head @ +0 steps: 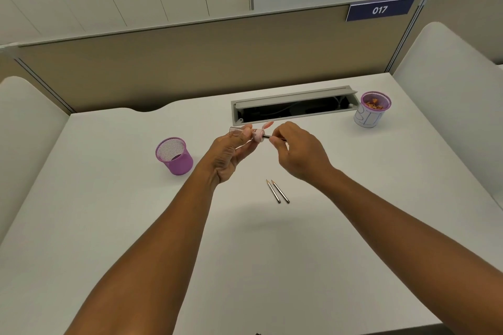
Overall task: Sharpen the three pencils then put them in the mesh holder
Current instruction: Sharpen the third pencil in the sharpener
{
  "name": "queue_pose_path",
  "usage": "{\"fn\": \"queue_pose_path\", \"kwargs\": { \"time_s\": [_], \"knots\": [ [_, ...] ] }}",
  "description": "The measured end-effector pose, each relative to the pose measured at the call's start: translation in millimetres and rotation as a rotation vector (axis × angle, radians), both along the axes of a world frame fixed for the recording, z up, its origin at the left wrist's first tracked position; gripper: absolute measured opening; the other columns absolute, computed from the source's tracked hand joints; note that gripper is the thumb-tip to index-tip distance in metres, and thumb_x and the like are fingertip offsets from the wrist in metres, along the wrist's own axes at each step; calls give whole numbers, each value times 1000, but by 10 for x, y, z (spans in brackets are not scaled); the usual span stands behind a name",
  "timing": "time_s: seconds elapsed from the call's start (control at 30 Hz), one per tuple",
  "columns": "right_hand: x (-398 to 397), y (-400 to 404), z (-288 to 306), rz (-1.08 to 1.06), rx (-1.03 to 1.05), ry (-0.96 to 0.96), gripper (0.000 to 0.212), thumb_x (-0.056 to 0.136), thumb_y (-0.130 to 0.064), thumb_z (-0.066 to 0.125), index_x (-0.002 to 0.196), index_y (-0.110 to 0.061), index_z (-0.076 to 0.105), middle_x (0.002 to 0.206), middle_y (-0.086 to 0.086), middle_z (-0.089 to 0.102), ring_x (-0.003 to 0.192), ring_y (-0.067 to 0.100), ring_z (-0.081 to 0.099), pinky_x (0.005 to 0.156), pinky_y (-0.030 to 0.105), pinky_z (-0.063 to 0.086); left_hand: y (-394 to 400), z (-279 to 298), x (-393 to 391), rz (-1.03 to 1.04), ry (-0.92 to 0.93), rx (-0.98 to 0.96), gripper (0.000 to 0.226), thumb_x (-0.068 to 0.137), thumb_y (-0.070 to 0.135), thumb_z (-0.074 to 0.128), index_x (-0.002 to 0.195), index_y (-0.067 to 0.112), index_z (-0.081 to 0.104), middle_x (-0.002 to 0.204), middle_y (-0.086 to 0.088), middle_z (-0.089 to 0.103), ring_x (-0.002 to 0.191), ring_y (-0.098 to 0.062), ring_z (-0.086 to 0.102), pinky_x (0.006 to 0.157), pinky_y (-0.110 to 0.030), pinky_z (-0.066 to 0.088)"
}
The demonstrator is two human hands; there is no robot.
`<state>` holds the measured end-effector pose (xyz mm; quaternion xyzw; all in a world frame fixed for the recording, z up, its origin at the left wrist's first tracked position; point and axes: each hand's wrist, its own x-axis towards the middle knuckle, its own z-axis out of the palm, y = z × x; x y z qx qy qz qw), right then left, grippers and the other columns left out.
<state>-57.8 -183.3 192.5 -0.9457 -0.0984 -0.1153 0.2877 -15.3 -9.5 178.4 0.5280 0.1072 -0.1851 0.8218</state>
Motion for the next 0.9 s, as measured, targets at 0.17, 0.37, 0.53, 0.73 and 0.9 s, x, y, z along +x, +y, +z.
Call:
{"fn": "queue_pose_path", "kwargs": {
  "time_s": [0.17, 0.37, 0.53, 0.73, 0.9],
  "knots": [
    [-6, 19, -42, -73, -225, -188, 20, 93, -22, 50, 77, -13, 58, 69, 0, 56, 56, 17, 42, 45, 20, 16, -39, 17, -3, -7, 16, 2, 15, 91, 11, 65, 104, 5, 70, 120, -17, 65, 95, -26, 70, 87, -32, 58],
    [14, 131, 222, -171, -286, 115, 21, 98, -26, 42, 79, -17, 49, 71, 1, 54, 62, 19, 44, 48, 25, 21, -21, 51, -5, -31, 5, -5, 20, 92, 9, 62, 112, 4, 66, 111, -14, 69, 95, -24, 71, 87, -32, 57],
    [157, 164, 500, -305, 523, 790, 24, 93, -18, 44, 75, -10, 57, 64, 2, 43, 53, 14, 34, 44, 23, 26, -7, 51, -25, -40, -6, -21, 24, 92, 8, 64, 115, 1, 66, 111, -15, 69, 95, -23, 71, 84, -29, 60],
    [107, 167, 566, -270, 557, 875, 29, 98, -21, 41, 89, -6, 64, 68, 3, 44, 54, 12, 32, 45, 22, 27, 10, 69, -18, -53, -19, 18, 18, 92, 10, 64, 108, 4, 69, 106, -12, 71, 95, -23, 71, 84, -29, 60],
    [5, 113, 386, -73, 305, 433, 20, 97, -29, 50, 99, -10, 56, 88, -1, 59, 75, 17, 51, 60, 26, 39, 43, 116, 1, -42, -27, 29, 18, 91, 11, 65, 106, 2, 70, 105, -12, 71, 96, -25, 71, 82, -29, 60]
  ]
}}
